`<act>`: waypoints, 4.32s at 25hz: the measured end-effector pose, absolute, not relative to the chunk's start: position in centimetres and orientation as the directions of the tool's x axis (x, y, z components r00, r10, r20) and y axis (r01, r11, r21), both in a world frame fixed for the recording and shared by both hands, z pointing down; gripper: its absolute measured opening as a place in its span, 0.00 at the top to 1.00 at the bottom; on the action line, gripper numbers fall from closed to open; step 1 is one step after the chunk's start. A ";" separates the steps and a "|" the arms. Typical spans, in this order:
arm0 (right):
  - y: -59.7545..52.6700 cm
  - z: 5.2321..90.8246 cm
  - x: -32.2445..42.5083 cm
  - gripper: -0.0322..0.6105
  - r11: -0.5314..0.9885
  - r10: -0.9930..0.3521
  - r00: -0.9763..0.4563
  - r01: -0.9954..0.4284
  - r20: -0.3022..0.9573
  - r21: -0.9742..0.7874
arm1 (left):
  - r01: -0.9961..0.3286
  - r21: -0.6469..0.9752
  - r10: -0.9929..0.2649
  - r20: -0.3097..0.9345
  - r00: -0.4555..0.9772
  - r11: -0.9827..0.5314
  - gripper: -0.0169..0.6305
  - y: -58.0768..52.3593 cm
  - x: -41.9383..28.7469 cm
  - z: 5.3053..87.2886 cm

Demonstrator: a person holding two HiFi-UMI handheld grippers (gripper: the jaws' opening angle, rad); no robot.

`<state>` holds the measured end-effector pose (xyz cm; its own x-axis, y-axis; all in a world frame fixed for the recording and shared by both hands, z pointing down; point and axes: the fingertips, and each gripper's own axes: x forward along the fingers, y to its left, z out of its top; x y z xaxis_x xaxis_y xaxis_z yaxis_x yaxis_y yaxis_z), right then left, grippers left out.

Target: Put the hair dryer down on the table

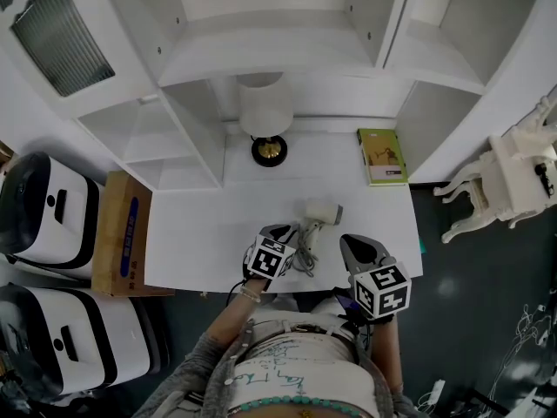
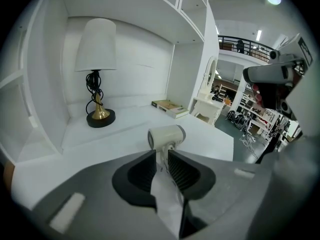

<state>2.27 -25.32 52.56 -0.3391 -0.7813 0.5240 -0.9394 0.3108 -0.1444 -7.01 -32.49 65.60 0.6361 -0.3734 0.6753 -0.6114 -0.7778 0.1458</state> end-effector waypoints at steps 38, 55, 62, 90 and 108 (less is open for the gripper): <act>-27.0 51.5 5.6 0.91 0.372 -0.757 -0.409 -0.911 0.510 -0.179 | -0.711 0.249 -0.523 0.528 0.669 -0.658 0.97 -32.6 -3.4 59.0; -28.6 50.0 5.5 0.91 0.437 -0.743 -0.470 -0.880 0.476 -0.188 | -0.731 0.286 -0.573 0.472 0.670 -0.619 0.97 -32.5 -2.4 55.3; -28.6 49.6 4.5 0.91 0.461 -0.737 -0.493 -0.867 0.461 -0.191 | -0.733 0.271 -0.596 0.442 0.671 -0.624 0.97 -32.3 -2.6 53.4; -29.6 47.6 3.7 0.91 0.506 -0.731 -0.540 -0.839 0.417 -0.200 | -0.721 0.253 -0.637 0.343 0.691 -0.645 0.97 -31.5 -1.9 47.2; -30.1 45.7 2.6 0.91 0.531 -0.734 -0.567 -0.822 0.374 -0.203 | -0.722 0.231 -0.676 0.253 0.692 -0.652 0.97 -30.7 -2.3 43.0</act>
<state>2.60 -30.12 45.70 -0.5666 -0.7340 0.3744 -0.8225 0.5313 -0.2031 -2.33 -30.70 42.98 0.6920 -0.6761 0.2531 -0.7219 -0.6522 0.2314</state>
